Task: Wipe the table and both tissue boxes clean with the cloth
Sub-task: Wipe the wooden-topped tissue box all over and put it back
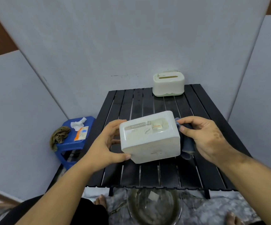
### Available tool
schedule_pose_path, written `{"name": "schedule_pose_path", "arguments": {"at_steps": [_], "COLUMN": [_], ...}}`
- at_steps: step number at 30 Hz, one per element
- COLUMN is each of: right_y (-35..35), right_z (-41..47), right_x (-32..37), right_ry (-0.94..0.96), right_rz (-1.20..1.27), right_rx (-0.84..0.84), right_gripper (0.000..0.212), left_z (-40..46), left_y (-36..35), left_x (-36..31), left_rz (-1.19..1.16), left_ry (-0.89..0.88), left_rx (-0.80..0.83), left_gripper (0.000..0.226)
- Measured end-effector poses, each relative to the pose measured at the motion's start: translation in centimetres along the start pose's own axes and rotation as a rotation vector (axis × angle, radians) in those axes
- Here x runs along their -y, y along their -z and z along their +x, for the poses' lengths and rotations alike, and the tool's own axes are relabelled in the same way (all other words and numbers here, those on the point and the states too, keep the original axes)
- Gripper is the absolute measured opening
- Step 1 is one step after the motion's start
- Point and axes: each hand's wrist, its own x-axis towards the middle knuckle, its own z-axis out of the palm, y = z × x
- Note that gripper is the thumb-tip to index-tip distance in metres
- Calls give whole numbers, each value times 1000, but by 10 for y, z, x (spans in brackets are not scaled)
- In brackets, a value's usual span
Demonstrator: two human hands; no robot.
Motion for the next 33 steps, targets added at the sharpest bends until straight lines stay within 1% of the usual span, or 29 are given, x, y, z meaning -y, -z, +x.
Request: {"name": "schedule_pose_path", "arguments": {"at_steps": [4,7,9,11,13,16,18,20,22,25,28,31,33], "right_y": [2,3,5,9,15,24,28,31,34,33,24,14,3], "right_z": [7,10,11,11,11,11,10,9,8,5,2,-2,-8], "right_x": [-6,-6,-5,-2,3,9,12,16,20,27,29,24,21], "right_ry": [-67,-71,-72,-67,-73,-80,-79,-74,-56,31,88,140,242], "right_rz": [113,124,113,84,57,-1,-19,-7,-4,-85,-174,-292,-432], "right_rx": [-47,-53,-45,-47,-60,-79,-82,-81,-78,-57,-30,-65,-119], "right_gripper": [20,21,22,22,23,23,24,26,26,25,24,25,23], "left_z": [15,24,30,40,57,86,99,105,100,74,46,29,24], "left_y": [3,11,13,2,-25,-69,-80,-71,-48,-8,8,9,9], "left_x": [-10,-20,-39,-73,-110,-142,-151,-154,-153,-144,-126,-102,-89], "left_rz": [27,160,412,686,892,1186,1276,1227,1078,769,501,316,236], "left_ry": [35,85,111,86,57,-14,-52,-38,-7,4,17,13,-12], "left_rx": [59,152,160,148,222,343,367,389,385,264,116,57,9], "left_gripper": [91,91,89,95,96,77,65,57,60,68,69,72,73]}}
